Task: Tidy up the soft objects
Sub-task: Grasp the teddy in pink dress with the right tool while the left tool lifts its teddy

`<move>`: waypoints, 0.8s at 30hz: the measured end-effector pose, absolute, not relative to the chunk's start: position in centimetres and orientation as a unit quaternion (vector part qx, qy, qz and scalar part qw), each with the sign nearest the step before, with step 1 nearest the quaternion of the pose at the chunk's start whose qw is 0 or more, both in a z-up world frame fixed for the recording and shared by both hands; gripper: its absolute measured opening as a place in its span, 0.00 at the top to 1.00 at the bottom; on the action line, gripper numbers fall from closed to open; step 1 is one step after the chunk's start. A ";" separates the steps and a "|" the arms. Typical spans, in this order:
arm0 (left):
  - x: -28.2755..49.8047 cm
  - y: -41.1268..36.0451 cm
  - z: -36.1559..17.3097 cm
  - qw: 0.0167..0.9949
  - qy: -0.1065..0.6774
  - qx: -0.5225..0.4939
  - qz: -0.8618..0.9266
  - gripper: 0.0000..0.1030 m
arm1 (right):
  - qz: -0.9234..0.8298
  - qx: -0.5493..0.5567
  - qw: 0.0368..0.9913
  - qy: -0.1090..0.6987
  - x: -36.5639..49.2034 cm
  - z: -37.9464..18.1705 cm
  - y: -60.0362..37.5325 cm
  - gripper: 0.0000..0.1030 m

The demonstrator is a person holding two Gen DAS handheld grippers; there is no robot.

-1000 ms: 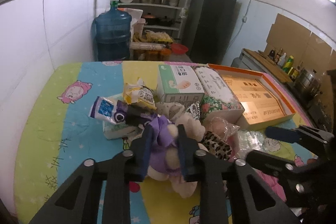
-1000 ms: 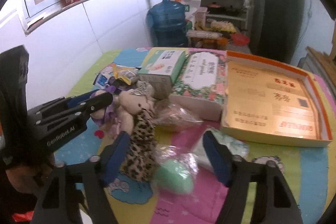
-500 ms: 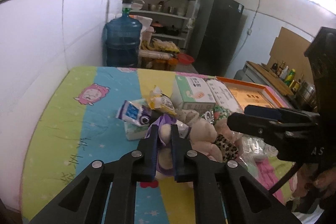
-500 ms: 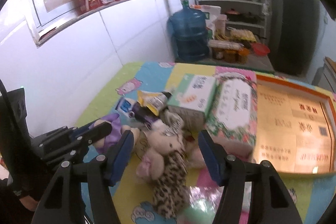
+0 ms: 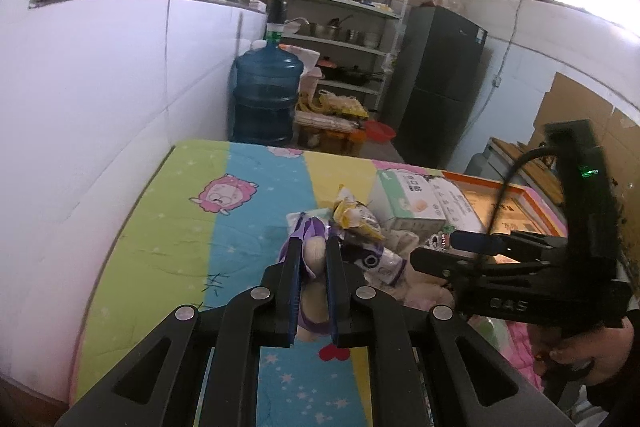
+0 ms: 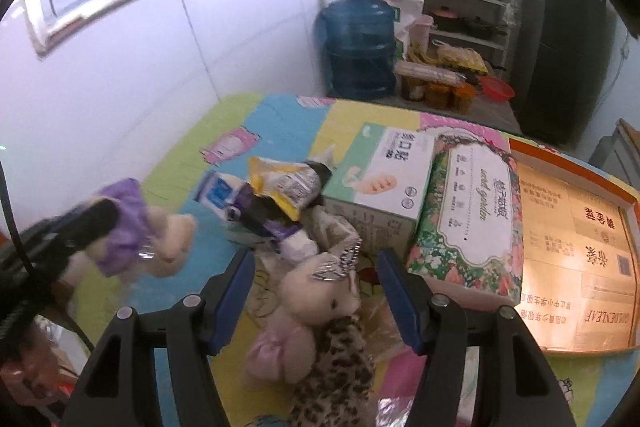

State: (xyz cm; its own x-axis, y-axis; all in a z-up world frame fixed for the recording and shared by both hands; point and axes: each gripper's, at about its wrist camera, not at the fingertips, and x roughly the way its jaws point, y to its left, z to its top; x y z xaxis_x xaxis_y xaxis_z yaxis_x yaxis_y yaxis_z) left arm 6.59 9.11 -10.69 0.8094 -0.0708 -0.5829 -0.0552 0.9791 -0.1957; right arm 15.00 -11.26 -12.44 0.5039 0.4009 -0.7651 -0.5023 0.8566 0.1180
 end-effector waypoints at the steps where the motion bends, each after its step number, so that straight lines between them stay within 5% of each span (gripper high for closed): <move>1: 6.5 9.2 -10.7 0.945 0.309 -0.104 -0.004 0.90 | 0.259 -0.066 0.862 0.431 15.3 -12.9 -11.0 0.37; 3: 6.4 9.5 -10.9 0.944 0.311 -0.107 -0.003 0.90 | 0.258 -0.074 0.858 0.438 15.6 -13.4 -10.8 0.38; 5: 6.4 9.6 -11.0 0.944 0.312 -0.110 -0.003 0.90 | 0.260 -0.081 0.857 0.437 15.6 -13.6 -10.7 0.66; 24: 6.6 9.0 -10.2 0.945 0.308 -0.105 -0.020 0.90 | 0.280 -0.037 0.876 0.392 13.5 -9.1 -12.8 0.67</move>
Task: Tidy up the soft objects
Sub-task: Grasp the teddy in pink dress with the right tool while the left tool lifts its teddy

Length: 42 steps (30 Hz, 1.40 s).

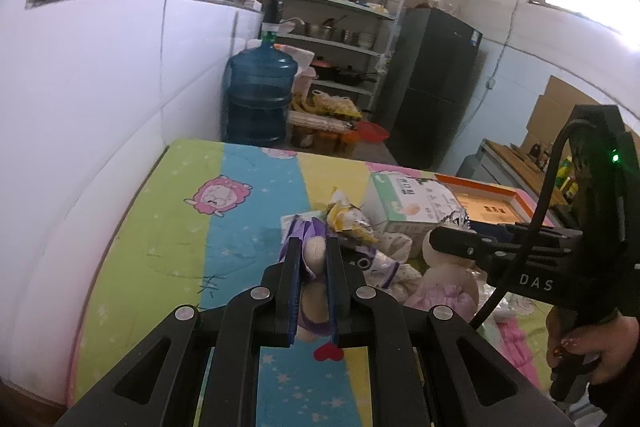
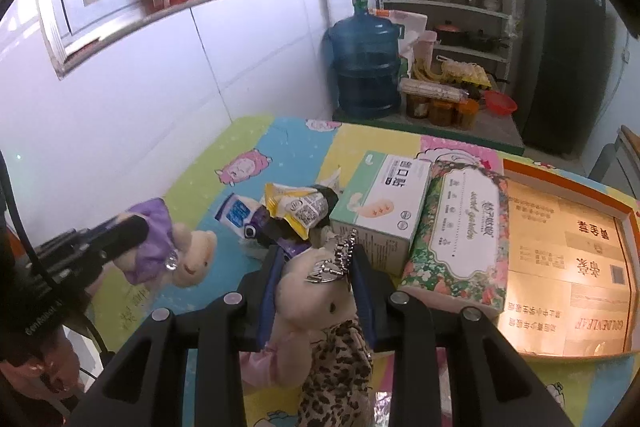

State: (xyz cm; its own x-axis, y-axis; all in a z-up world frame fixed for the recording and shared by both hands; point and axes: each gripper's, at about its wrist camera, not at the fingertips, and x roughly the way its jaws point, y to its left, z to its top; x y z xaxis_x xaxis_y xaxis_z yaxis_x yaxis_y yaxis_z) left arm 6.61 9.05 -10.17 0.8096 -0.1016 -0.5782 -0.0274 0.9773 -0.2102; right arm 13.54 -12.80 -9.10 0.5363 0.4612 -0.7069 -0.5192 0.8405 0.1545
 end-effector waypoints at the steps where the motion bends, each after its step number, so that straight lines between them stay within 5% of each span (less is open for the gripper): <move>1: 6.6 8.8 -10.0 0.946 0.308 -0.102 -0.022 0.90 | 0.279 -0.035 0.877 0.389 13.4 -8.8 -13.0 0.67; 42: 10.5 -8.0 -5.1 0.941 0.302 -0.052 -0.140 0.90 | 0.153 0.028 0.939 0.308 10.9 -1.9 -31.5 0.67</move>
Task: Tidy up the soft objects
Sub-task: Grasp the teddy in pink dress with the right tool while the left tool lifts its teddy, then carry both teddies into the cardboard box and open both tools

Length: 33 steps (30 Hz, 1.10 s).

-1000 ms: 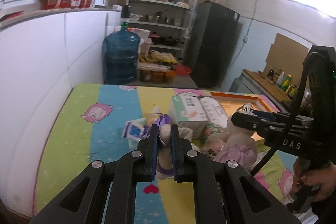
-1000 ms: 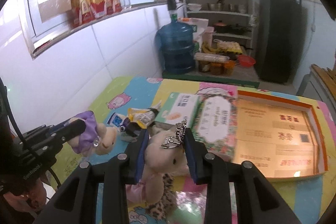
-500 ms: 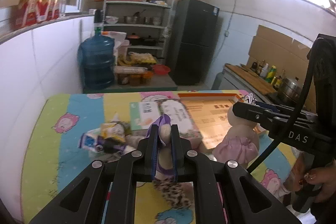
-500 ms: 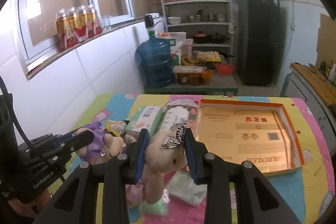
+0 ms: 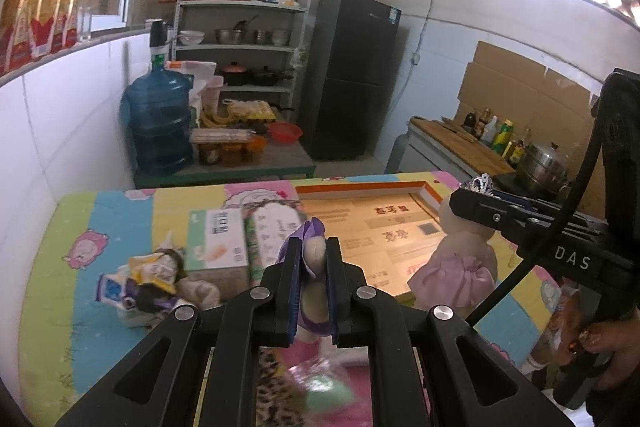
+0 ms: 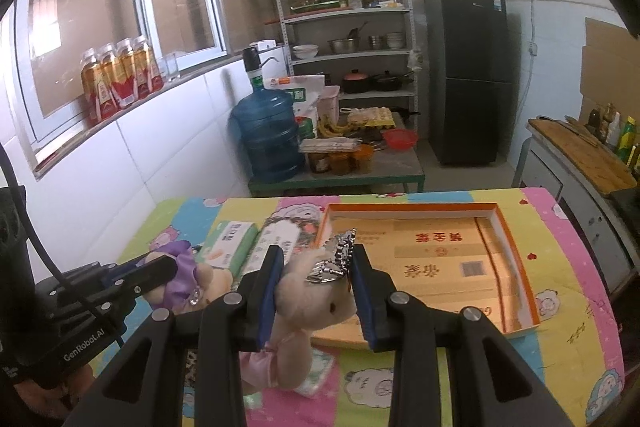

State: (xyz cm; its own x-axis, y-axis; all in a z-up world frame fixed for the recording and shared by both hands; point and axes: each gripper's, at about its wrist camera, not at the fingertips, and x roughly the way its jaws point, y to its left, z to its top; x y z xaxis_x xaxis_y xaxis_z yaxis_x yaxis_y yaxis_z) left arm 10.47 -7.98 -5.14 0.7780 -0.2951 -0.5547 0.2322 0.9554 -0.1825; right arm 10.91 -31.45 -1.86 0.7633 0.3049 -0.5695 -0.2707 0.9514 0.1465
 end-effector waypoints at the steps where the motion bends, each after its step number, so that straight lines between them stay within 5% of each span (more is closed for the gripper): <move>1: 10.6 -8.5 -5.1 0.941 0.302 -0.052 -0.141 0.90 | 0.152 0.029 0.939 0.308 11.1 -1.9 -31.9 0.67; 33: 19.9 -20.9 -9.1 0.935 0.337 -0.057 -0.089 0.89 | 0.165 0.063 0.926 0.333 20.6 -6.8 -44.5 0.66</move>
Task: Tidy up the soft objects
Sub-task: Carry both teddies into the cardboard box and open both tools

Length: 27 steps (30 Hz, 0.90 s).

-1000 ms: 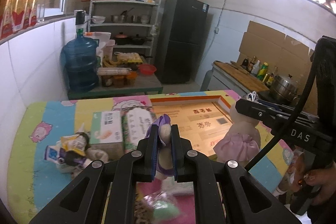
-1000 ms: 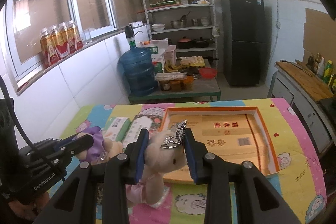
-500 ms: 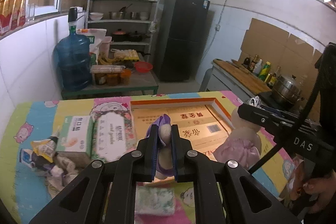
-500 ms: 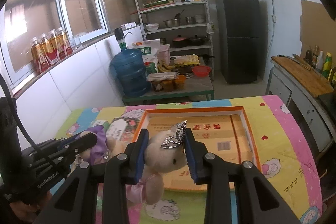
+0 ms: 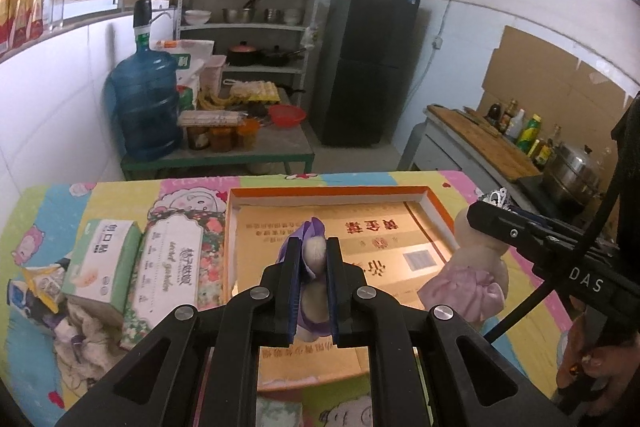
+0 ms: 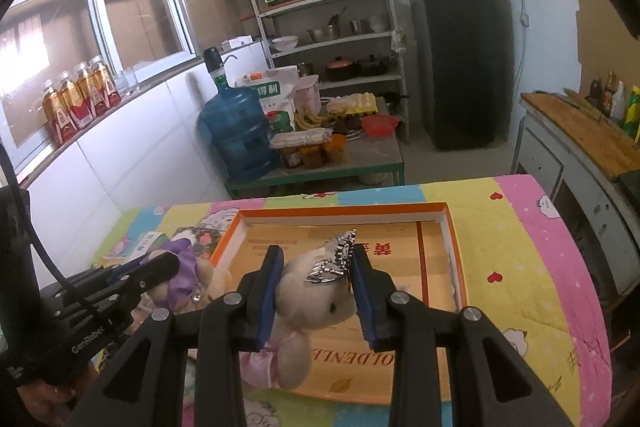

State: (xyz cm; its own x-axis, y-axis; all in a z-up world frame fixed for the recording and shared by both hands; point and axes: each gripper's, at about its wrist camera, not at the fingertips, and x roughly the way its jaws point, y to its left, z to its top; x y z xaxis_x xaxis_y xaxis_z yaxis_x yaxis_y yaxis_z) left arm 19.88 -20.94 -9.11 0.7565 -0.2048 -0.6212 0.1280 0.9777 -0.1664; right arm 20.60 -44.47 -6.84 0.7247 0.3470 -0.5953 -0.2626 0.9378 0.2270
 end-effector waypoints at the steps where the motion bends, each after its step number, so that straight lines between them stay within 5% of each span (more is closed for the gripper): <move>1: 20.3 -21.1 -9.3 0.935 0.338 -0.058 -0.086 0.89 | 0.166 0.065 0.925 0.335 21.0 -7.1 -44.7 0.66; 27: 28.1 -25.3 -13.7 0.925 0.364 -0.054 -0.091 0.89 | 0.181 0.070 0.902 0.386 30.5 -12.6 -45.9 0.67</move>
State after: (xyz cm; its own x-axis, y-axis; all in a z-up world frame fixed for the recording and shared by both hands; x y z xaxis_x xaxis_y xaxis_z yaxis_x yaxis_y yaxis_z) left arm 28.10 -25.26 -13.74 0.7187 -0.2074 -0.6637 0.1284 0.9776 -0.1665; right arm 30.51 -45.88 -12.57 0.6360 0.3796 -0.6719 -0.2721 0.9250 0.2650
